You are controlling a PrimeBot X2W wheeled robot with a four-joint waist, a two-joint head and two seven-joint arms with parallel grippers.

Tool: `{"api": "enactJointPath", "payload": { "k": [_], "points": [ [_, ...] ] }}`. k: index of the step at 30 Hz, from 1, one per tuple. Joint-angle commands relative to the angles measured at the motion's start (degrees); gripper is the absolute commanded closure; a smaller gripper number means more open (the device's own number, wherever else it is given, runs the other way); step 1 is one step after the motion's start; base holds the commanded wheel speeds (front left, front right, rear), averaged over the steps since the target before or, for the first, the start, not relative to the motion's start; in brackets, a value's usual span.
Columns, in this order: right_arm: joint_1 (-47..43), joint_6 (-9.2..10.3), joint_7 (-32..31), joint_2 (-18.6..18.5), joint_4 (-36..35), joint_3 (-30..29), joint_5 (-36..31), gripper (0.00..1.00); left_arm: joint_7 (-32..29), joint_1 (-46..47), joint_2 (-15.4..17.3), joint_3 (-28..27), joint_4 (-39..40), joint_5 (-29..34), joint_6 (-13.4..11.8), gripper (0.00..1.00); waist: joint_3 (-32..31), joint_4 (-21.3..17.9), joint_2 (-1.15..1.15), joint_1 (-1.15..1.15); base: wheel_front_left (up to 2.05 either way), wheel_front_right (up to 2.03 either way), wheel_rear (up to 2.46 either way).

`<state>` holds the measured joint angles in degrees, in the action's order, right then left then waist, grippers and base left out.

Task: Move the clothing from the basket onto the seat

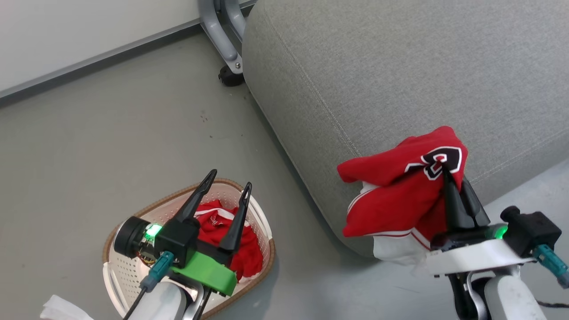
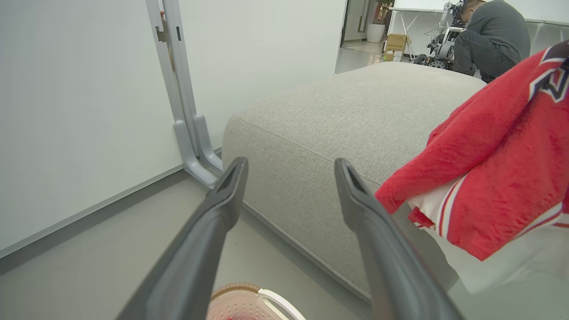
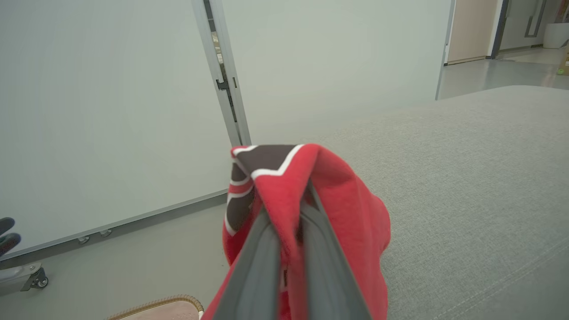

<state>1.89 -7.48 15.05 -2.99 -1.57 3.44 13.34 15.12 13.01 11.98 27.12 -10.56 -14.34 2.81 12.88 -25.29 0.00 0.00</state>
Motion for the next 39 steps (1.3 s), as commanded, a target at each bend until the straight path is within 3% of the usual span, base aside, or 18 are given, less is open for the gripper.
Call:
{"api": "enactJointPath", "payload": {
  "k": [1, 6, 9, 15, 18, 25, 30, 36, 38, 39],
  "points": [
    [2.75, -0.02, 0.19, 0.11, -0.78, -0.81, 0.65, 1.0, 0.03, 0.55, 0.17, -0.23, 0.09, 0.63, 0.4, 0.0, 1.92, -0.28, 0.0, 0.0, 0.0, 0.0, 0.0],
    [10.76, -0.01, 0.19, -0.03, -1.44, -7.0, 3.21, 1.0, 0.03, 3.33, 0.91, 0.95, -0.07, 3.03, 1.42, 0.0, 7.79, 1.28, 0.0, 0.0, 0.0, 0.0, 0.0],
    [16.54, -0.01, 0.19, -2.03, -0.69, -10.98, 5.18, 1.0, 0.02, 5.29, 1.3, 1.82, -0.11, 3.87, 1.95, 0.0, 11.99, 2.79, 0.0, 0.0, 0.0, 0.0, 0.0],
    [29.33, -0.01, 0.19, -9.29, 4.31, -17.94, 10.27, 1.0, -1.12, 9.79, 1.68, 3.66, 1.39, 5.79, 2.66, 0.0, 20.64, 6.01, 0.0, 0.0, 0.0, 0.0, 0.0],
    [35.77, -0.01, 0.19, -14.42, 8.13, -19.37, 12.36, 1.0, -1.97, 11.91, 1.29, 4.12, 2.39, 5.44, 2.99, 0.0, 24.56, 7.51, 0.0, 0.0, 0.0, 0.0, 0.0],
    [45.46, -0.01, 0.18, -21.16, 19.92, -22.23, 15.15, 1.0, -1.97, 16.22, 0.88, 5.03, 3.8, 6.35, 3.25, 0.0, 29.96, 10.13, 0.0, 0.0, 0.0, 0.0, 0.0],
    [47.36, -0.01, 0.19, -22.77, 27.7, -22.29, 15.24, 1.0, -1.36, 18.11, 0.58, 6.11, 3.64, 7.45, 3.12, 0.0, 31.96, 11.45, 0.0, 0.0, 0.0, 0.0, 0.0],
    [47.03, -0.01, 0.19, -20.42, 32.99, -25.2, 15.81, 1.0, -0.47, 19.07, 0.52, 6.8, 3.08, 9.63, 1.56, 0.0, 32.73, 12.04, 0.0, 0.0, 0.0, 0.0, 0.0],
    [46.49, 0.0, 0.19, -19.63, 33.84, -26.27, 14.91, 0.0, -0.33, 19.46, 0.91, 6.77, 2.88, 10.32, 0.95, 0.0, 32.57, 12.03, 0.0, 0.0, 0.0, 0.0, 0.0],
    [46.35, -0.01, 0.19, -19.4, 33.88, -26.89, 14.38, 0.0, -0.24, 19.53, 0.91, 6.6, 2.88, 10.35, 0.47, 0.0, 32.45, 11.98, 0.0, 0.0, 0.0, 0.0, 0.0]
  ]
}}
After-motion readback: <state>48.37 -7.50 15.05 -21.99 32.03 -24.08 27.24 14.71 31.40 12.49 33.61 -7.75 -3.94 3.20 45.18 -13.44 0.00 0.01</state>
